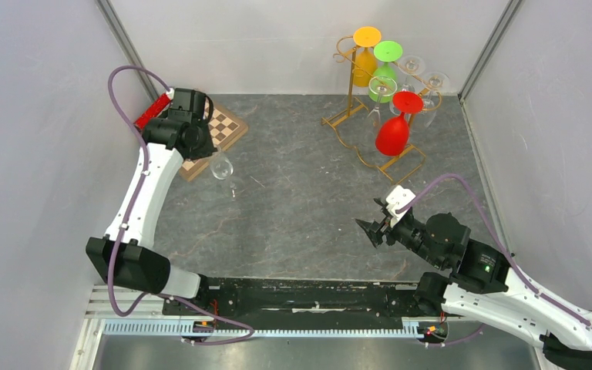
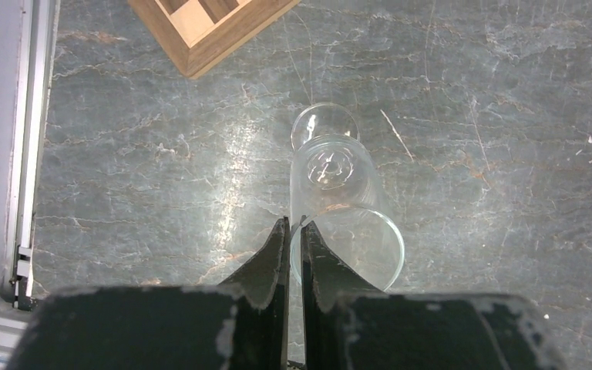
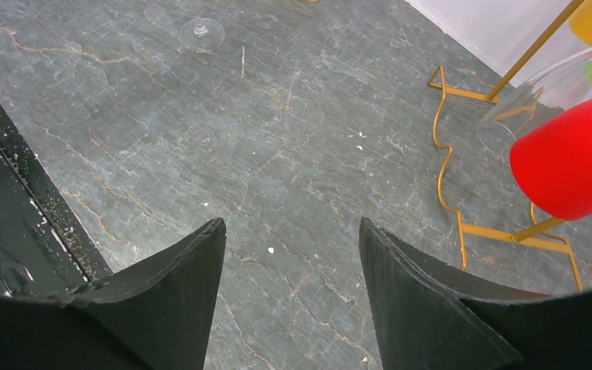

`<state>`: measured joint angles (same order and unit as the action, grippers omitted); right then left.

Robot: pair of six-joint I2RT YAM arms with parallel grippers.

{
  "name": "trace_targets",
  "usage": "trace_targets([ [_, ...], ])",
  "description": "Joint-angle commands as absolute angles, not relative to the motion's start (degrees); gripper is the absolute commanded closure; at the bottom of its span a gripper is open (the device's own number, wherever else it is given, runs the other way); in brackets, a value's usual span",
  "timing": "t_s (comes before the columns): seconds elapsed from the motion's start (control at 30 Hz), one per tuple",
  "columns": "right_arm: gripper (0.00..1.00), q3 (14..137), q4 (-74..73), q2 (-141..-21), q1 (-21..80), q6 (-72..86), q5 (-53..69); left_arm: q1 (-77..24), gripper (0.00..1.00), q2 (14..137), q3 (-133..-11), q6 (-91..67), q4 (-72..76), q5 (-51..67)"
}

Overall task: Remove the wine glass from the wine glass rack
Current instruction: Place the wine glass at the center of the board.

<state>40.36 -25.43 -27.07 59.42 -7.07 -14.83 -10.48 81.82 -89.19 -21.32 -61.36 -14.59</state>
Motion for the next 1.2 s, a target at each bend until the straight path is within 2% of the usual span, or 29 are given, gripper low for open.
trace_targets([
  [0.0,0.33,40.52,-24.78,-26.88,59.59,-7.12,-14.85,-9.85,0.98,83.62,-90.17,-18.63,-60.73,-16.26],
  [0.07,0.33,40.52,-24.90,-26.81,59.64,-7.12,-15.20,-9.84,0.92,84.07,-90.50,-18.55,-60.73,-16.04],
  [0.17,0.32,40.61,-25.29,-26.77,59.59,-7.21,-15.56,-9.84,0.78,84.32,-90.81,-18.48,-60.57,-15.60],
  [0.3,0.31,40.52,-25.44,-26.60,59.59,-7.14,-15.74,-9.84,0.69,84.50,-91.13,-18.13,-60.04,-14.70],
  [0.93,0.26,43.97,-25.88,-28.80,59.59,-5.82,-19.95,-9.84,0.59,85.67,-99.64,-17.14,-62.69,-13.36],
  [1.03,0.19,45.01,-25.75,-29.01,59.62,-4.50,-24.52,-9.91,0.58,85.43,-101.94,-17.13,-63.95,-12.28],
  [1.17,0.18,47.60,-26.14,-29.73,59.59,-4.05,-27.67,-10.17,0.58,83.50,-103.73,-17.70,-64.53,-9.18],
])
